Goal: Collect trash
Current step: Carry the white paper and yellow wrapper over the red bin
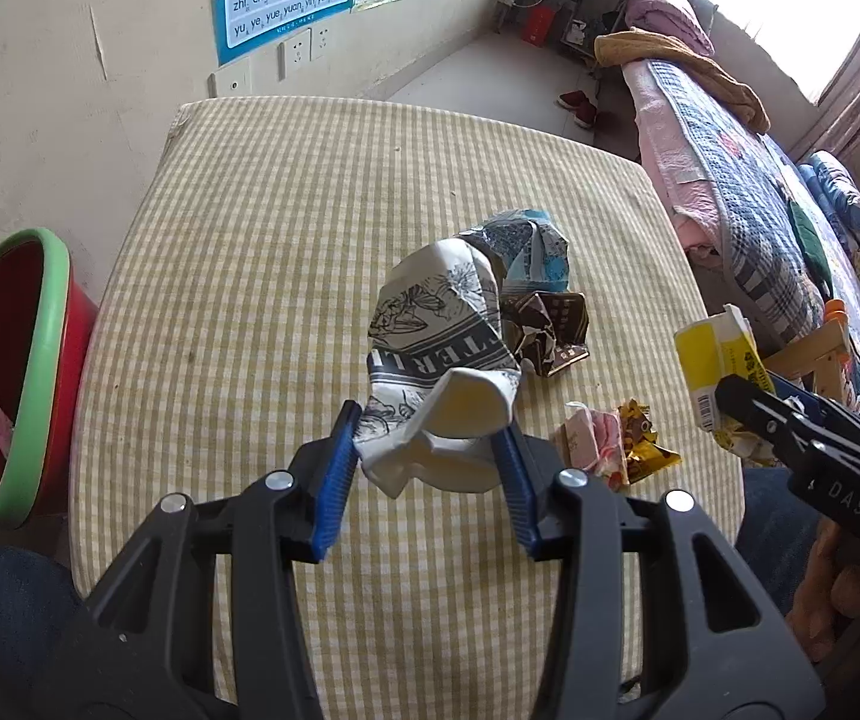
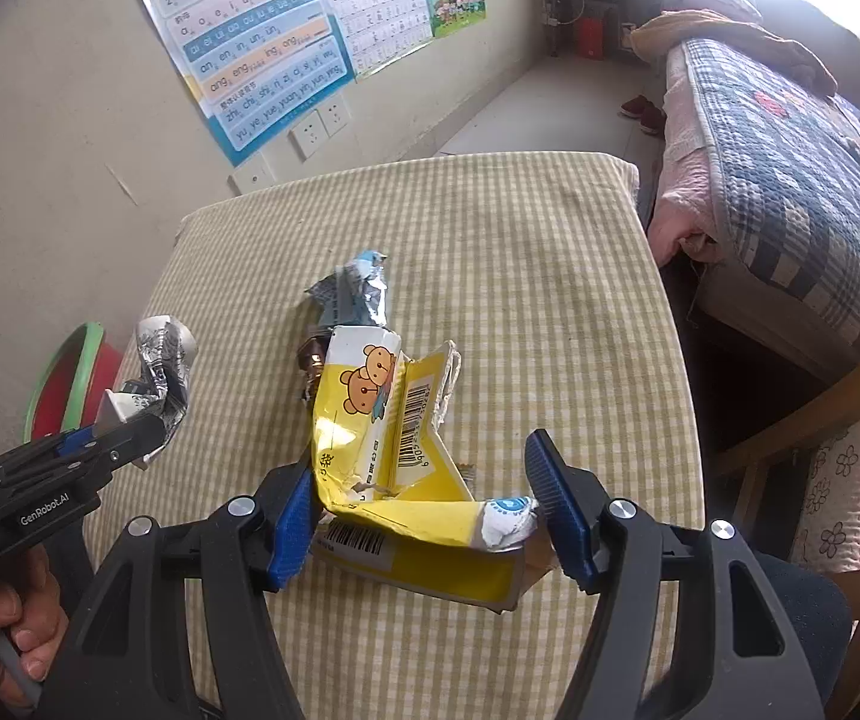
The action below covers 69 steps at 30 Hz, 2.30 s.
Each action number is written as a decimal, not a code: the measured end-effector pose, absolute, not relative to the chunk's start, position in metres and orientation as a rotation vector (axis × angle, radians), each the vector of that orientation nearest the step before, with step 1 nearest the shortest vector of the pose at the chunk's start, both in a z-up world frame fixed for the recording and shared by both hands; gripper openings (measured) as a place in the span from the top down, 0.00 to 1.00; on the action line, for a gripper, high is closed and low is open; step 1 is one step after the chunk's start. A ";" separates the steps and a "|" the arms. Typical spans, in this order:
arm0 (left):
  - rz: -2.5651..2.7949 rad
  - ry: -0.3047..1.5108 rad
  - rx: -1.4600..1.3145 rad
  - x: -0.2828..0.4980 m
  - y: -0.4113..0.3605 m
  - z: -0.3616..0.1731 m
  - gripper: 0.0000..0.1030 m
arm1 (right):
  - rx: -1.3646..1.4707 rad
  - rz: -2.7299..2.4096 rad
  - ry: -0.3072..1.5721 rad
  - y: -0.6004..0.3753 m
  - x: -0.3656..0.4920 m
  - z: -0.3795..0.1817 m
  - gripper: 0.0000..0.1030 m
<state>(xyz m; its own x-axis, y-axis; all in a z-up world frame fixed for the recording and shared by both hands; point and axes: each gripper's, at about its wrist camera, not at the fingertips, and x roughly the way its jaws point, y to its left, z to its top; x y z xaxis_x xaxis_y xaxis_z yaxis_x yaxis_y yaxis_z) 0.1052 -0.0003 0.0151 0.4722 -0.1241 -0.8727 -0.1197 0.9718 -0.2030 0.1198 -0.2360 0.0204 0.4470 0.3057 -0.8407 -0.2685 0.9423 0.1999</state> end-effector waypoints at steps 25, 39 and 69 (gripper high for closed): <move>0.124 0.968 -0.362 0.046 0.086 0.048 0.59 | -0.098 0.520 0.979 -0.137 0.089 0.054 0.39; 0.212 0.941 -0.441 0.019 0.141 0.045 0.59 | -0.185 0.620 0.966 -0.068 0.085 0.058 0.39; 0.427 0.883 -0.661 -0.041 0.288 0.015 0.59 | -0.354 0.834 0.973 0.105 0.076 0.037 0.38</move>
